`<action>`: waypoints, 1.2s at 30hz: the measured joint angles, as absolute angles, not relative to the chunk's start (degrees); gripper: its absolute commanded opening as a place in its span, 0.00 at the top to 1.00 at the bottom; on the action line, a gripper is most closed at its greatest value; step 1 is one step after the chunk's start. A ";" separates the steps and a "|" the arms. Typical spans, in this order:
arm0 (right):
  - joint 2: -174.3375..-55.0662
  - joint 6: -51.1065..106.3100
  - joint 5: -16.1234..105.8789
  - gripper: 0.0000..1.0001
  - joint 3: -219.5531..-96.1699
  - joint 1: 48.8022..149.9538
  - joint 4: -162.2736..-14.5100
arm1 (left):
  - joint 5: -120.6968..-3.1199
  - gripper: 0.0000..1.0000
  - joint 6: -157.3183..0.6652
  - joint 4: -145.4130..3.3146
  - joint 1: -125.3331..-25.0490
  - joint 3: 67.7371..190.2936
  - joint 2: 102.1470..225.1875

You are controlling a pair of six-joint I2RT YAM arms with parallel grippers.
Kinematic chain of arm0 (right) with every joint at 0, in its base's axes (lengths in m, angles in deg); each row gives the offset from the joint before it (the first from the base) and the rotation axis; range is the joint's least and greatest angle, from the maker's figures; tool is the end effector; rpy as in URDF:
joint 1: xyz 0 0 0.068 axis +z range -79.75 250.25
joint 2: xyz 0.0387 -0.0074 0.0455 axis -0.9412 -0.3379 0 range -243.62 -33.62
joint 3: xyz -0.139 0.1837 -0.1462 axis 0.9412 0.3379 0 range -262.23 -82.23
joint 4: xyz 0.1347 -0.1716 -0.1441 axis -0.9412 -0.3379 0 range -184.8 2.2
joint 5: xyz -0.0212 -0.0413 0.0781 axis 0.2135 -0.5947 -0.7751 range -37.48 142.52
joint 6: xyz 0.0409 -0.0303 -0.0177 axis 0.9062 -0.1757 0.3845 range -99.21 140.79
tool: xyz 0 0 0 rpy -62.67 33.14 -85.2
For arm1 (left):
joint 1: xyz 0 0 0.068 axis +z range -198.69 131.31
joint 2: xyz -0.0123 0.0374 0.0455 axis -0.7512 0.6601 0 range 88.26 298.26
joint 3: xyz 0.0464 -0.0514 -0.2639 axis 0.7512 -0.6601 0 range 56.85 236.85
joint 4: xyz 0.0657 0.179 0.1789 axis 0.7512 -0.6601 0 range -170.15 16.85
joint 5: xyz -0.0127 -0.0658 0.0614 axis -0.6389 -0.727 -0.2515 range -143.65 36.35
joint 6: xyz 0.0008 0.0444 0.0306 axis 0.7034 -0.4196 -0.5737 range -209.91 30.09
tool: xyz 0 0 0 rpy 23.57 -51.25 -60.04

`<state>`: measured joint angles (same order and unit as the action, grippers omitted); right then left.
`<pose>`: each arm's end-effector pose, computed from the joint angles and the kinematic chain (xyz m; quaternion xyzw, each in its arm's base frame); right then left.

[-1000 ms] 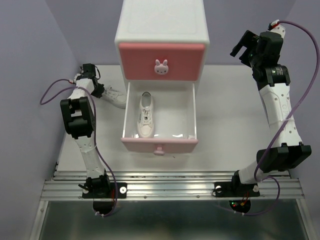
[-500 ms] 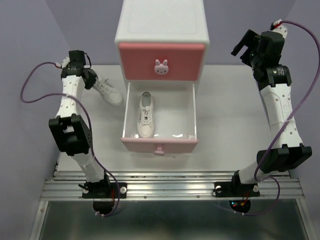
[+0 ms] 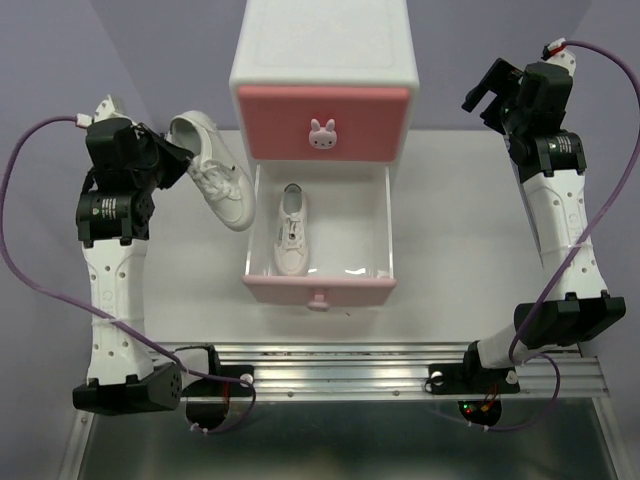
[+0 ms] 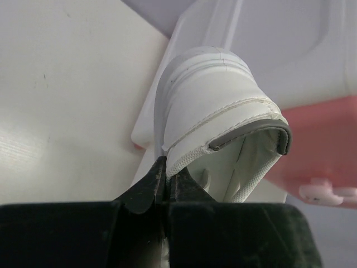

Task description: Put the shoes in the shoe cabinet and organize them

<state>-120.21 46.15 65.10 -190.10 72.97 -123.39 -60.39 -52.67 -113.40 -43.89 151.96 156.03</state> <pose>0.3161 0.0073 0.4951 0.2200 0.7565 0.0640 0.6126 0.2163 0.0141 0.4993 -0.2458 0.7419 -0.2179 0.5845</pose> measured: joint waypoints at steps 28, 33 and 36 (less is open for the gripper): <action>-119.33 45.85 62.54 0.00 -187.02 72.97 -124.79 | -46.99 1.00 -36.83 -108.59 -78.23 134.17 152.71; -118.11 45.63 62.47 0.00 -184.86 72.97 -125.64 | -45.11 1.00 -35.38 -103.85 -82.52 129.86 154.08; -117.61 45.63 61.93 0.00 -184.09 72.97 -126.32 | -44.37 1.00 -35.76 -101.95 -84.07 129.68 156.40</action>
